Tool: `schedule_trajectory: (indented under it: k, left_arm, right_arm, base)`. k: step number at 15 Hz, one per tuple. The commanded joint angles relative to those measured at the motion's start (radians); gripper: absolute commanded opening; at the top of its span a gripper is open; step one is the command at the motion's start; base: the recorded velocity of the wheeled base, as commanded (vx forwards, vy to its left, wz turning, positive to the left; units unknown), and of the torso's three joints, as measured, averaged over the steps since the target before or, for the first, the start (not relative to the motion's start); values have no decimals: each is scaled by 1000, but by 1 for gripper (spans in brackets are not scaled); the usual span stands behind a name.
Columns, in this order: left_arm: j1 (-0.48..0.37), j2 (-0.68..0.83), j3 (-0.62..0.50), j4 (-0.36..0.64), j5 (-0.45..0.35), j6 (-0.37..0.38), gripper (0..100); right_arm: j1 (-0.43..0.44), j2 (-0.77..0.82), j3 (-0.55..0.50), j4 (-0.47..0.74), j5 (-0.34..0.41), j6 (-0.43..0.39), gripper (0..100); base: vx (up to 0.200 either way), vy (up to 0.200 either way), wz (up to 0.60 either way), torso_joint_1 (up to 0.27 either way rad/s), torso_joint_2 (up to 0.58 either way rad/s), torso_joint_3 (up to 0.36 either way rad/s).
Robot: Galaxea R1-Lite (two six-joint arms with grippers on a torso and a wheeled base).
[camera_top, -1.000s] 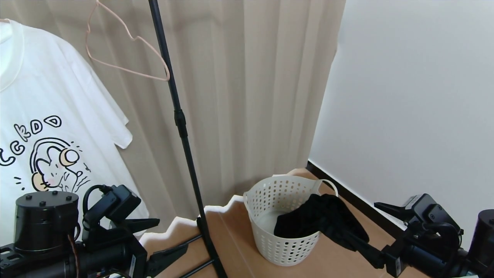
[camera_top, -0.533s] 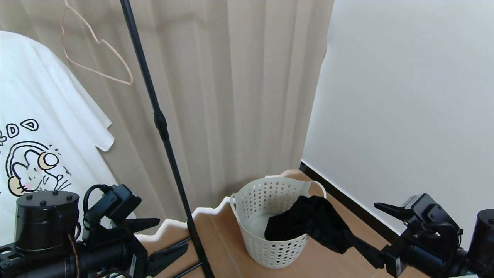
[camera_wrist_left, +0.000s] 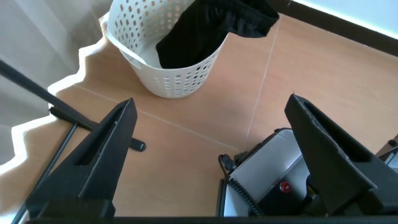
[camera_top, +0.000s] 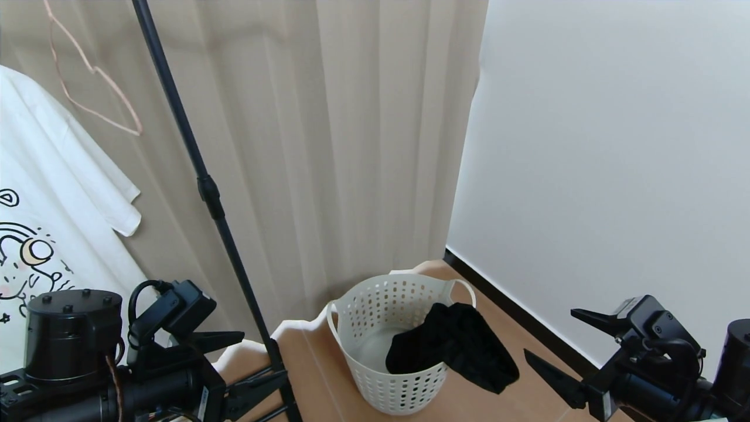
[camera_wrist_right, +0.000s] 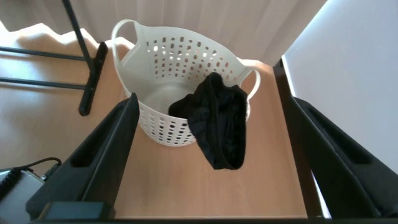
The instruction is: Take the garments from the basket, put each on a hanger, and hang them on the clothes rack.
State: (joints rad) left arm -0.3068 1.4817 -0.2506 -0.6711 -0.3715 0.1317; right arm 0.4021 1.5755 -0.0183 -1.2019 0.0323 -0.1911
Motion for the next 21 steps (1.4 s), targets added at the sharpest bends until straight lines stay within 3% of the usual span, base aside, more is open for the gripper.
schedule_trajectory:
  k: [1,3,11,14,15,18,21]
  left_arm:
    - [0,0,2,-1,0,0,100]
    - [-2,0,5,-1,0,2,100]
    - [-6,-3,-1,-4,0,0,100]
    - [-11,0,11,-56,0,0,100]
    - [-11,3,7,-59,2,-1,100]
    - [-14,9,11,-61,2,2,100]
    - [-18,11,13,-59,2,0,100]
  right_arm:
    - [1,1,0,-1,1,-1,100]
    - [1,1,1,-1,1,-1,100]
    - [3,3,1,1,0,-8,100]
    - [-14,47,-14,8,-14,-21,100]
    - [-63,146,-34,5,-75,-64,100]
    - [-89,305,-91,2,-226,-108,100]
    - [-101,331,-137,19,-238,-263,100]
  base:
    - [200,0,0,7,-2,-2]
    - [200,0,0,7,2,5]
    - [0,0,0,0,0,0]
    - [0,0,0,0,0,0]
    - [0,0,0,0,0,0]
    - [0,0,0,0,0,0]
    - [0,0,0,0,0,0]
